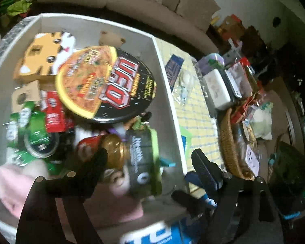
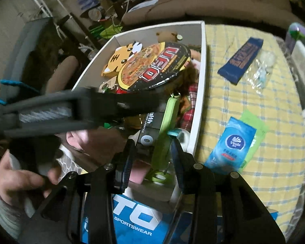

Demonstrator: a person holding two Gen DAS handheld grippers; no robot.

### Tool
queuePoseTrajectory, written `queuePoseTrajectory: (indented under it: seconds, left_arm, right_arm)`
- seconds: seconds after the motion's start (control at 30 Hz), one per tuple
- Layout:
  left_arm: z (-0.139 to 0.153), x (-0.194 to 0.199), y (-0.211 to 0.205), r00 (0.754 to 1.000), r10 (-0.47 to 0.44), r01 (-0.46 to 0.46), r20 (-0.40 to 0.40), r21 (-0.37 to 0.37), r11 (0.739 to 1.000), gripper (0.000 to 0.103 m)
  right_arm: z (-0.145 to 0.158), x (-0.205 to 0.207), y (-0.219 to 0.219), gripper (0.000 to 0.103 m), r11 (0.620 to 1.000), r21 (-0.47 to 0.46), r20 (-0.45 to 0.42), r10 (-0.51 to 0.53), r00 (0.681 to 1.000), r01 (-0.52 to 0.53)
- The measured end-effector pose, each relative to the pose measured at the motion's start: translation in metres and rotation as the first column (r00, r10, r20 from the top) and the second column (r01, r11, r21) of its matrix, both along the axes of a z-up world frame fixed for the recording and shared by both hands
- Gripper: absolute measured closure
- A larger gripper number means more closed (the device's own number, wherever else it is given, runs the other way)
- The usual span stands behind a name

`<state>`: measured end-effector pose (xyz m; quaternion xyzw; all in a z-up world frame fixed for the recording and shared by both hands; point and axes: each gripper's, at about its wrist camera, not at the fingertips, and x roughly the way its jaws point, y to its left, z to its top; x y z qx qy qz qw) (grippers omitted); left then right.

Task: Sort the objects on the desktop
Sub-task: 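Lower the light green case into the box and open the right gripper, then reach the right gripper to the clear bag with white contents and grasp it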

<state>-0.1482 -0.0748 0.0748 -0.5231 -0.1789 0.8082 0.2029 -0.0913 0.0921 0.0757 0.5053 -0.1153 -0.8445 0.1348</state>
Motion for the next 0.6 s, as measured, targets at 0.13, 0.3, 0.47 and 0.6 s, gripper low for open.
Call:
queuePoseTrajectory:
  seconds: [0.13, 0.3, 0.47, 0.6]
  left_arm:
    - [0.003, 0.022, -0.021, 1.0, 0.014, -0.014, 0.008, -0.034, 0.999, 0.016]
    - [-0.006, 0.048, -0.03, 1.0, 0.019, -0.017, 0.02, -0.108, 0.994, 0.016]
    - [-0.008, 0.069, -0.018, 1.0, -0.008, 0.01, 0.013, -0.155, 0.988, 0.014]
    - [-0.001, 0.078, 0.003, 0.998, -0.059, 0.058, 0.0, -0.172, 0.983, 0.013]
  right_arm:
    - [0.006, 0.011, -0.005, 0.067, 0.999, 0.027, -0.017, 0.018, 1.0, -0.017]
    - [0.012, 0.026, -0.006, 0.067, 0.998, 0.056, -0.023, 0.017, 1.0, -0.016]
    - [0.025, 0.041, 0.012, 0.067, 0.994, 0.107, -0.047, -0.027, 0.999, 0.032]
    - [0.035, 0.053, 0.044, 0.065, 0.989, 0.121, -0.049, -0.079, 0.996, 0.085]
